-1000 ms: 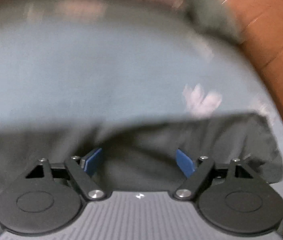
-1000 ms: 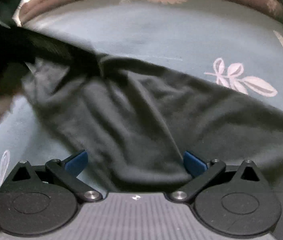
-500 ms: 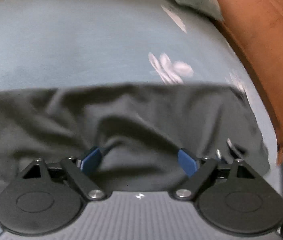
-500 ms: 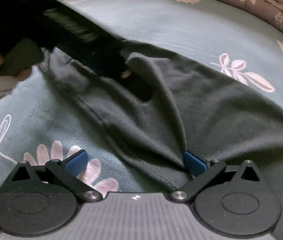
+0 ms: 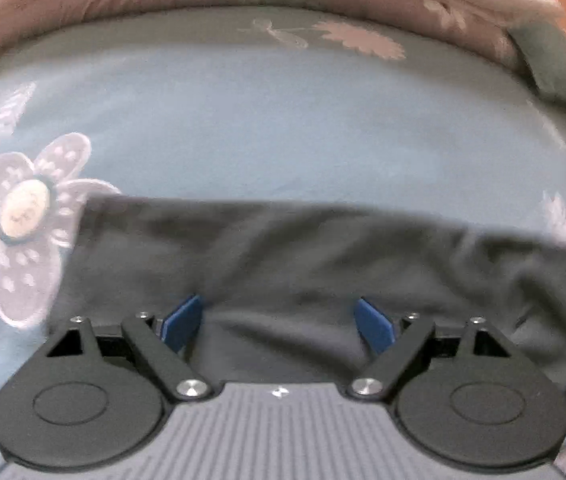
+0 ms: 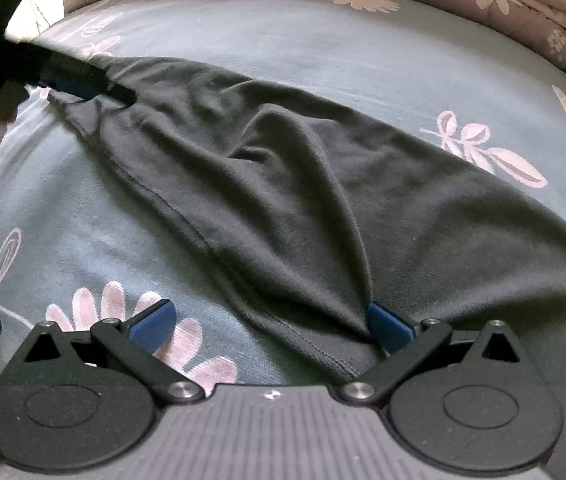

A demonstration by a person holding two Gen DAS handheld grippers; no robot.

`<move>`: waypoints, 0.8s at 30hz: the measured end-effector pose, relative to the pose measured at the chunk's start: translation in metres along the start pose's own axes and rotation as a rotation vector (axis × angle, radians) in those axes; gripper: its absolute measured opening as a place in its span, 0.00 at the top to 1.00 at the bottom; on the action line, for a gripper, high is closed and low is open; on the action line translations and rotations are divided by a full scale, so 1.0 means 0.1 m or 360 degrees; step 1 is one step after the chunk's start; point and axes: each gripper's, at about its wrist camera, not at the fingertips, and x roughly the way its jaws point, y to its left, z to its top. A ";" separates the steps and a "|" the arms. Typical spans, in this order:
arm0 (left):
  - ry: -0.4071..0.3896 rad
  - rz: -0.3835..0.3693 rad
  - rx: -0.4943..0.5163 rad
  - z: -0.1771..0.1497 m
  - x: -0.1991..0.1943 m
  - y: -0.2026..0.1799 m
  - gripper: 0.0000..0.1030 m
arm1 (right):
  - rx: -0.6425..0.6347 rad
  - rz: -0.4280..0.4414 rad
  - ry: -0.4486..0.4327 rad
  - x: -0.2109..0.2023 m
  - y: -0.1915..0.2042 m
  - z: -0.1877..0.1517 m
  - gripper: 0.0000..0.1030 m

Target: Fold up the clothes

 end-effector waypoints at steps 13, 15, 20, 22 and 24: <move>0.0053 0.0172 -0.0136 -0.09 -0.15 0.44 0.15 | 0.0370 0.0013 0.0178 -0.17 -0.16 -0.23 0.00; 0.0046 0.0196 -0.0113 -0.07 -0.18 0.39 0.19 | 0.0426 0.0062 0.0197 -0.23 -0.22 -0.25 0.00; -0.0053 0.0166 0.0032 0.03 -0.15 0.16 0.17 | 0.0282 -0.0200 -0.0048 -0.33 -0.34 -0.14 0.00; -0.0017 0.0203 -0.0040 0.04 -0.13 0.20 0.14 | 0.0384 -0.0189 0.0064 -0.19 -0.49 -0.21 0.00; 0.0020 0.0239 -0.0111 0.05 -0.10 0.24 0.10 | 0.0359 -0.0131 0.0121 -0.25 -0.47 -0.30 0.00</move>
